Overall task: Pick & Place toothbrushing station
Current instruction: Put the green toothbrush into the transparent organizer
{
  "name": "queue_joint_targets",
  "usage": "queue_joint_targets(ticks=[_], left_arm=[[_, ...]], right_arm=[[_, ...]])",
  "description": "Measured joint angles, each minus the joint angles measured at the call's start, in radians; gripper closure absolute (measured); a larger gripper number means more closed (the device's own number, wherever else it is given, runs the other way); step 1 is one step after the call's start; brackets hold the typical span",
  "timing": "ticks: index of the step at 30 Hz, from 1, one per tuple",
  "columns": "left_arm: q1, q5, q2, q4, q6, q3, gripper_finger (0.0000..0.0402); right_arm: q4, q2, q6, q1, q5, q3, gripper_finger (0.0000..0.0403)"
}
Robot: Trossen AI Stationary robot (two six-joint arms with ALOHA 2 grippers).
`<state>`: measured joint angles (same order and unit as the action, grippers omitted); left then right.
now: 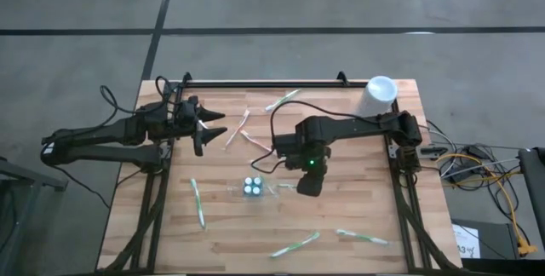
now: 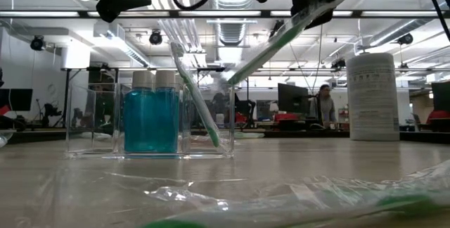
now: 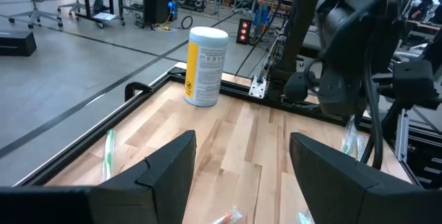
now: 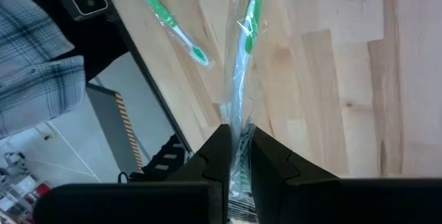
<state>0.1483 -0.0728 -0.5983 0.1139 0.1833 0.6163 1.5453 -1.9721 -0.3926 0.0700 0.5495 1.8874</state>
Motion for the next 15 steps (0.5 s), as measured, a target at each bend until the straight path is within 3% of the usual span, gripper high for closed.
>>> queue_joint_targets(ticks=[15], left_arm=[[0.000, -0.001, 0.000, 0.000, 0.000, 0.000, 0.0162]], right_arm=[[-0.036, -0.008, 0.003, -0.001, -0.054, -0.008, 0.0372]])
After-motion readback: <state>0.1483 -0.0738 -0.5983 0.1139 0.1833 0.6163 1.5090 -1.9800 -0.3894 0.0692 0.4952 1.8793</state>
